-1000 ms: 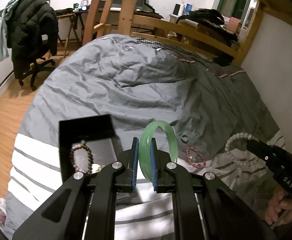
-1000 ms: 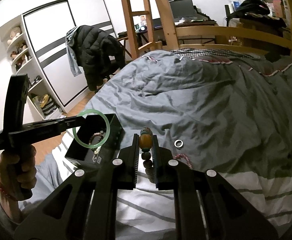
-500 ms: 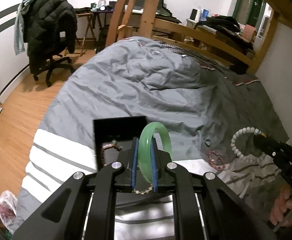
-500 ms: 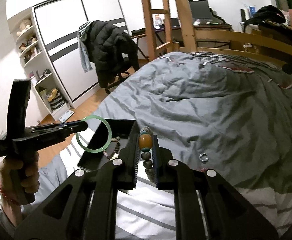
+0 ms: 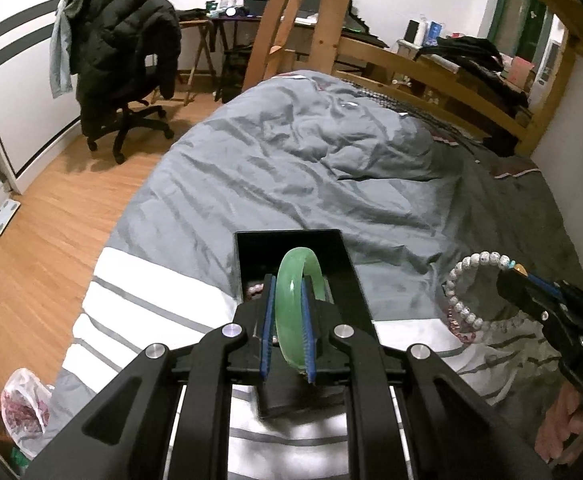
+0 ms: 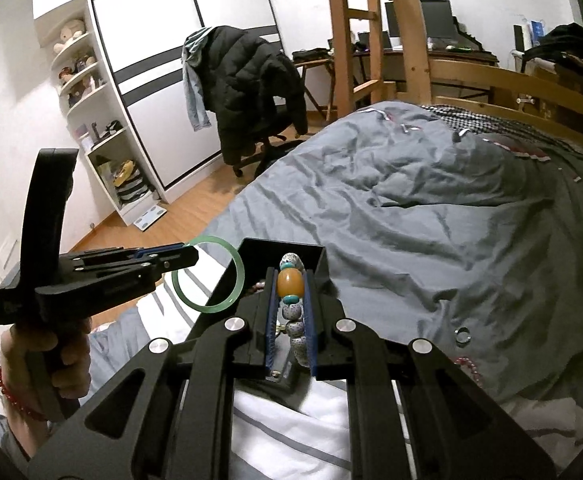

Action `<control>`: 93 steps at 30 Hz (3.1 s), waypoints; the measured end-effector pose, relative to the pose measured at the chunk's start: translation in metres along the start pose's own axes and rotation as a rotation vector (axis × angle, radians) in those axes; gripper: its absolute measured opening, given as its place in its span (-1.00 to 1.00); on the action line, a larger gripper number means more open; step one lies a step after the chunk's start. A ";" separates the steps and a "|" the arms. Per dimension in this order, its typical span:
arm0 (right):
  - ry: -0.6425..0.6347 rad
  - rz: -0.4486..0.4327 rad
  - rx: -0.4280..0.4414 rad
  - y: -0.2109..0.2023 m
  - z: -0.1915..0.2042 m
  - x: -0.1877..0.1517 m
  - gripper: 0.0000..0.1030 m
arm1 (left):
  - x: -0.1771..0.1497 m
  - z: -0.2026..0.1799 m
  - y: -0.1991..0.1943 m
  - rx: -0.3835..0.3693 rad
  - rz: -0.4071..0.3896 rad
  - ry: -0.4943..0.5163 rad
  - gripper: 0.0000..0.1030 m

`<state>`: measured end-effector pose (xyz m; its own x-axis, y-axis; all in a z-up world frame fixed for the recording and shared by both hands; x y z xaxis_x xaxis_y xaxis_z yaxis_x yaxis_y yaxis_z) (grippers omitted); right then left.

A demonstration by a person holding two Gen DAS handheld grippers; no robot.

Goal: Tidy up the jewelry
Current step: 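Carry the bangle and white bead bracelet over the black box, then open both tools to release the bangle and bracelet into the box, then move both open tools back toward the pink bracelet and silver ring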

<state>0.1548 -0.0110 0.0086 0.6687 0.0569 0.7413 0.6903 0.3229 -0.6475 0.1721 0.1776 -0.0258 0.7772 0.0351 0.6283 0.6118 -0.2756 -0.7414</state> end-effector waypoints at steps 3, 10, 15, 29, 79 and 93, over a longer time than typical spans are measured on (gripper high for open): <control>-0.009 0.008 0.009 0.006 0.006 -0.001 -0.75 | -0.001 0.008 0.002 0.017 0.006 -0.018 -0.76; -0.024 0.035 0.048 0.025 0.025 -0.009 -0.75 | -0.002 0.015 0.010 0.016 0.029 -0.035 -0.76; -0.034 0.062 0.074 0.040 0.039 -0.016 -0.75 | -0.005 0.017 0.021 0.013 0.055 -0.040 -0.76; -0.042 0.149 0.070 0.074 0.047 -0.044 -0.73 | -0.009 0.017 0.028 0.015 0.075 -0.052 -0.76; 0.021 0.052 -0.174 -0.020 -0.151 -0.113 0.54 | -0.026 -0.175 0.119 -0.142 0.047 0.291 0.82; 0.080 0.163 -0.088 0.050 -0.174 -0.139 -0.06 | -0.034 -0.221 0.210 -0.281 0.118 0.446 0.39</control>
<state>0.1442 -0.1676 -0.1579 0.7913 0.0250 0.6109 0.5900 0.2312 -0.7736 0.2417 -0.0935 -0.1512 0.6628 -0.4060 0.6292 0.4139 -0.5016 -0.7597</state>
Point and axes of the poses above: each gripper's, at about its wrist camera, not at the fingertips, and y roughly the way its jaws point, z to its left, x to its top, the point moved 4 cm from there along y, roughly the way its jaws point, and after that the axes turned 6 degrees about -x, right-handed, at the moved point
